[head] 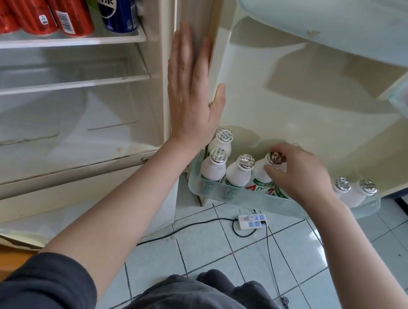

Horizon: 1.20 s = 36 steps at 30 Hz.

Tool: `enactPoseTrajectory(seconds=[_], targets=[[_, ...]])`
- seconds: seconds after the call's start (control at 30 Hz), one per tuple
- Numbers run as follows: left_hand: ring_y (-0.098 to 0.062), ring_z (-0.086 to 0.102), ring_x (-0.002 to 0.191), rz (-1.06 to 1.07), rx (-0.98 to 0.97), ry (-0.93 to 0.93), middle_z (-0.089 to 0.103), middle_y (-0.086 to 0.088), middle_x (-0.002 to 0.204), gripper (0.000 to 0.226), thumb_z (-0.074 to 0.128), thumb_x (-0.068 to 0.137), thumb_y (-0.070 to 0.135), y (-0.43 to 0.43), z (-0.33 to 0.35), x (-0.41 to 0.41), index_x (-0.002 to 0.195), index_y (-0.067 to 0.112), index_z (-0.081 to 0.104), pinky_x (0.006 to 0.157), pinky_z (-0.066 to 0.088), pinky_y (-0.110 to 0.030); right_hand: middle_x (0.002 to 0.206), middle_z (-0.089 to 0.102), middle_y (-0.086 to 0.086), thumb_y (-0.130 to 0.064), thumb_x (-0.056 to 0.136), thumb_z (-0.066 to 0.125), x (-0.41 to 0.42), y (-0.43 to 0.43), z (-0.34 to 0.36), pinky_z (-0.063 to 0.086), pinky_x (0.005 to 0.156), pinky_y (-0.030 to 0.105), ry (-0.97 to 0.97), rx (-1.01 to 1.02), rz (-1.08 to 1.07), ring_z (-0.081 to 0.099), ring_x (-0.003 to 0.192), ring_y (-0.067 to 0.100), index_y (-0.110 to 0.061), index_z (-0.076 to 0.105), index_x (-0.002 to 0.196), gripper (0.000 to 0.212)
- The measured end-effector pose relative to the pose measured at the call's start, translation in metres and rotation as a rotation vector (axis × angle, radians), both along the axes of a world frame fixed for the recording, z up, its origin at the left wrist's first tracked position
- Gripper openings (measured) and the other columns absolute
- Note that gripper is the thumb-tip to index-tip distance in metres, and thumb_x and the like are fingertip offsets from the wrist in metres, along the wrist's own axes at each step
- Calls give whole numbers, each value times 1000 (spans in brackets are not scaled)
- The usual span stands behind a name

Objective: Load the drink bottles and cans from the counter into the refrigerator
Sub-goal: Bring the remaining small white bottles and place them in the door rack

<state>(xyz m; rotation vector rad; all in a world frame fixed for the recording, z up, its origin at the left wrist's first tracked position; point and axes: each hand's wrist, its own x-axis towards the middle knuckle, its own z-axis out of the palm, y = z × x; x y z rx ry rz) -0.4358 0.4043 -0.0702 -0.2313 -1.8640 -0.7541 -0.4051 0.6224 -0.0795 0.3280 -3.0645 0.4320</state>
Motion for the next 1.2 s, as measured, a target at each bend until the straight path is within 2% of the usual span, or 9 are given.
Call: enactPoseTrajectory(seconds=[0.1,0.2,0.4,0.57,0.7,0.83,1.03,1.2], targets=[[-50,23,134,-6,-1,-2,28,-45,139,55,49,88,15,0,0,0,136,0,25,117,16,-47,116,61,1,-25,88,56,-2,2,-2,35,65,28,-3,80,42,54,106,25,-27,51,126,39],[-50,23,134,-14,6,-10,28,-45,139,56,49,89,15,0,1,1,136,0,24,117,15,-46,113,62,3,-25,89,55,-8,3,-3,39,68,30,-47,103,104,55,103,26,-27,50,127,38],[-54,25,134,-11,7,-14,28,-45,139,56,49,89,15,0,0,1,136,0,23,117,16,-48,111,65,1,-26,89,58,-19,1,-2,30,68,26,-40,62,158,58,100,24,-28,57,122,33],[-50,23,134,-7,16,-7,29,-45,139,55,47,89,18,0,0,0,137,1,24,117,15,-45,108,67,6,-30,88,59,-29,-7,-7,41,72,33,-7,69,148,59,99,30,-21,59,120,33],[-49,23,134,-11,18,-1,29,-46,138,54,46,89,17,0,0,-1,136,1,25,117,16,-47,101,69,7,-30,86,62,-36,-14,-9,38,67,31,18,3,117,59,95,33,-24,59,121,36],[-51,24,132,-11,14,11,30,-47,136,53,46,89,17,1,-1,-3,135,0,25,116,18,-47,97,69,8,-34,85,63,-44,-24,-7,43,72,33,19,-15,117,60,92,32,-25,61,117,33],[-50,24,132,-1,9,22,31,-48,135,53,46,88,17,1,0,-4,134,-1,26,117,17,-45,98,70,9,-35,85,64,-44,-39,-7,43,75,33,11,-25,139,61,95,31,-27,61,119,36],[-50,23,132,0,6,31,32,-48,134,53,47,88,15,2,-1,-5,133,-3,26,116,17,-46,109,69,4,-34,84,65,-45,-40,-2,45,82,33,-33,-48,138,60,100,27,-26,63,118,35]])
